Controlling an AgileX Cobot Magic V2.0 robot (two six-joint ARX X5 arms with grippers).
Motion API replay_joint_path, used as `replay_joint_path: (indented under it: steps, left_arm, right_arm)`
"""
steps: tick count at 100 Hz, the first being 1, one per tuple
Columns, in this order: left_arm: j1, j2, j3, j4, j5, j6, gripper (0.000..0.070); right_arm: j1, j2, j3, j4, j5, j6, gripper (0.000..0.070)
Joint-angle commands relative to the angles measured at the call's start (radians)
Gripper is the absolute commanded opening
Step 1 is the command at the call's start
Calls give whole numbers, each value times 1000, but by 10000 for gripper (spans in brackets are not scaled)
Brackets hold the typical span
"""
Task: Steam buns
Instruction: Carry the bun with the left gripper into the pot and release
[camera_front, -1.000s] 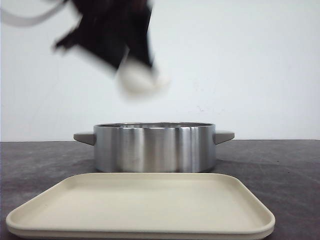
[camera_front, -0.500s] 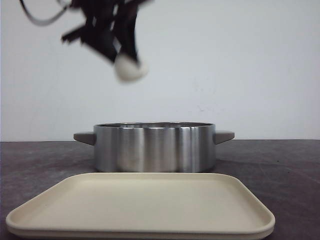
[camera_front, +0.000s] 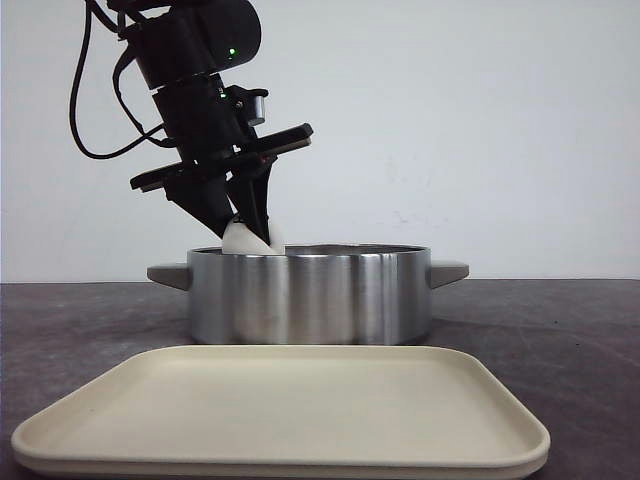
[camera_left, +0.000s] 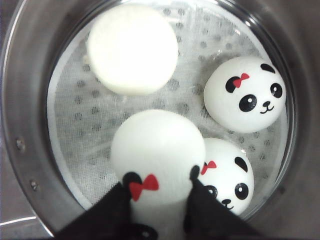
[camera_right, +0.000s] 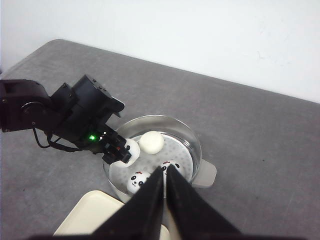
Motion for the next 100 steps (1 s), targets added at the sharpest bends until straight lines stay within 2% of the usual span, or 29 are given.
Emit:
replay_joint_path:
  steps: [1,6,29,42,50,57,67,74,82,90,100]
  left_arm:
    - [-3,39,22,-1,-13,6,407]
    - [-3,43,22,-11,-20,6,475]
    - [-3,44,32,-9,-21,6,493]
    - [-3,44,56,-19,-21,6,642]
    - [-3,43,84,-37,-21,6,646]
    - [-3,39,129,-74,-21,6,633]
    - [-3,2,184,-106,-22,-29,615]
    - [-4,-59,185,-80,-22,-42,543]
    - [-13,-158,185,-56,-29,-32,427]
    - [-26,-261,185,-58,-52,-23,355]
    - [-43,-401,163,-64,-90,14,292]
  right_arm:
    - [10,8,18,4,3,21,0]
    - [10,8,18,3,4,26,0]
    - [10,8,18,2,4,29,0]
    - [10,8,12,3,4,29,0]
    - [10,8,9,-2,9,28,0]
    - [10,8,-2,0,15,26,0]
    - [10,7,-27,0,87,17,1]
    - [11,5,-51,1,112,-1,3]
    - [11,-3,-94,14,112,-6,6]
    - [16,-21,-153,46,116,-6,6]
    - [27,-63,-262,148,121,-6,6]
